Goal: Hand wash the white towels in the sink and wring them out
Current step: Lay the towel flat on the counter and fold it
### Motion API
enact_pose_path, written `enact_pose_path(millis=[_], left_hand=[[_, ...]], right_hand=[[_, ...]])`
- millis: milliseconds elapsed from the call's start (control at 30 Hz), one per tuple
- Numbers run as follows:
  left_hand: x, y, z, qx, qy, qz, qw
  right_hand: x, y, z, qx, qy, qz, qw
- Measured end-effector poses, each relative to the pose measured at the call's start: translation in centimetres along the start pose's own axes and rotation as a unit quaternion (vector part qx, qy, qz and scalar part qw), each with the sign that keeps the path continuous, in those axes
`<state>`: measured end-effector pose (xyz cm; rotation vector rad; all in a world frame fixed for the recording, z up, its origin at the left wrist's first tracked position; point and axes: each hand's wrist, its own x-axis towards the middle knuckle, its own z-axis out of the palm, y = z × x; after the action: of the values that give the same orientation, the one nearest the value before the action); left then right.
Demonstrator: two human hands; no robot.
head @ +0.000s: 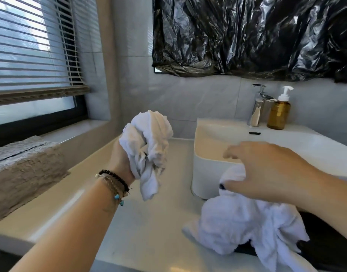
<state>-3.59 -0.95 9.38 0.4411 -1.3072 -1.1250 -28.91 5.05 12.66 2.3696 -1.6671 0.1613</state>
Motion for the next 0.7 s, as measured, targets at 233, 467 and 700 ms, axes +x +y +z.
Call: enact_pose_path(millis=[233, 467, 700], left_hand=[[-0.5, 0.4, -2.6, 0.012, 0.276, -0.16, 0.948], [-1.5, 4.0, -7.2, 0.057, 0.33, -0.179, 0.925], [-2.4, 5.9, -13.6, 0.218, 0.408, -0.136, 0.876]], right_hand=[[10.2, -9.7, 2.3, 0.403, -0.013, -0.063, 0.913], [13.5, -10.3, 3.8, 0.481, 0.07, 0.01, 0.874], [18.3, -9.5, 0.4, 0.558, 0.146, 0.119, 0.808]])
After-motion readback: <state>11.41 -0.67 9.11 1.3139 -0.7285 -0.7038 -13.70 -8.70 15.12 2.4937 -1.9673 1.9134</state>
